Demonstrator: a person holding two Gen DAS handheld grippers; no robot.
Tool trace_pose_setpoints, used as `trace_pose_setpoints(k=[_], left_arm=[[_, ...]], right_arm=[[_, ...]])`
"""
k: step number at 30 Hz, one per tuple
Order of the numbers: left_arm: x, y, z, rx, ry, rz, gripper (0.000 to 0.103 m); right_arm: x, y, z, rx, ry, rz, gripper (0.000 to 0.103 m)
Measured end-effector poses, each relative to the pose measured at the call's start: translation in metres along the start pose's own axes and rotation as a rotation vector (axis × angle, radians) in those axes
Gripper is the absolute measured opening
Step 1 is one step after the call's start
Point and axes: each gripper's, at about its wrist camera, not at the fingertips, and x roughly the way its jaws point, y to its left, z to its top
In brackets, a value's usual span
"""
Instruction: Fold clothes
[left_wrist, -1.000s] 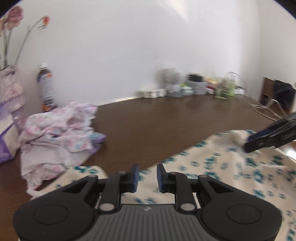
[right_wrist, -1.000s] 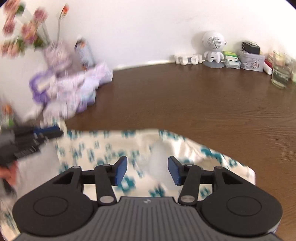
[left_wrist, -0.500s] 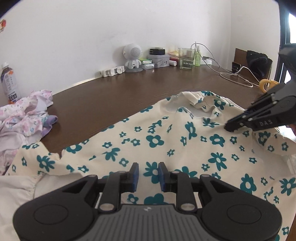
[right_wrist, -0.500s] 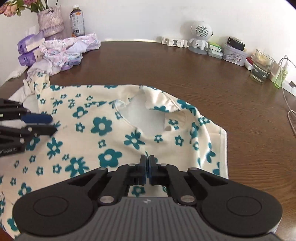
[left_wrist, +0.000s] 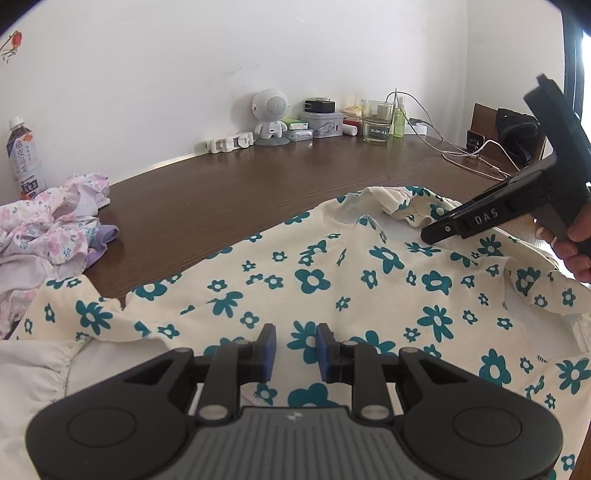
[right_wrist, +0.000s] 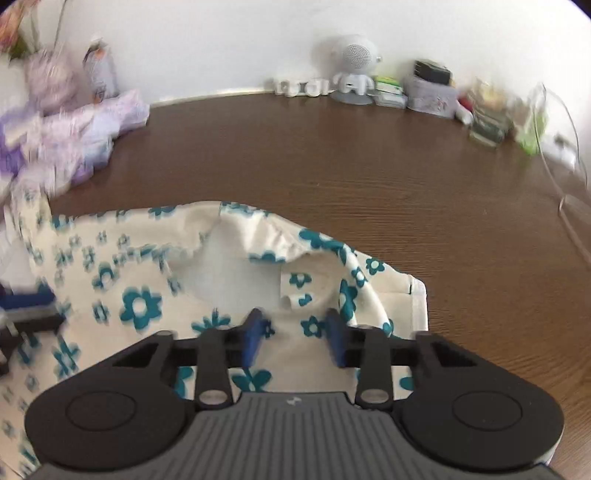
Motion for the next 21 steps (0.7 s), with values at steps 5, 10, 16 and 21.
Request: trace_pose_setpoints(k=[5,10,16,21], left_arm=[[-0.003,0.0,0.005,-0.004,-0.008,0.012,0.026],[-0.005,0.003,0.017,0.011,-0.05,0.062,0.034],[0.013,0.012,0.01,-0.006,-0.008,0.091,0.036],[0.014,0.02,0.007,-0.053,-0.01,0.071,0.04]], right_arm=[[-0.01,-0.002,-0.005,-0.032,0.015,-0.016,0.001],[-0.023,-0.007,-0.008,-0.006,0.018,0.006,0.013],[-0.044,-0.01,-0.022,0.034,0.009,0.079,0.044],[-0.046,0.007,-0.045,-0.069,0.032,0.018,0.006]])
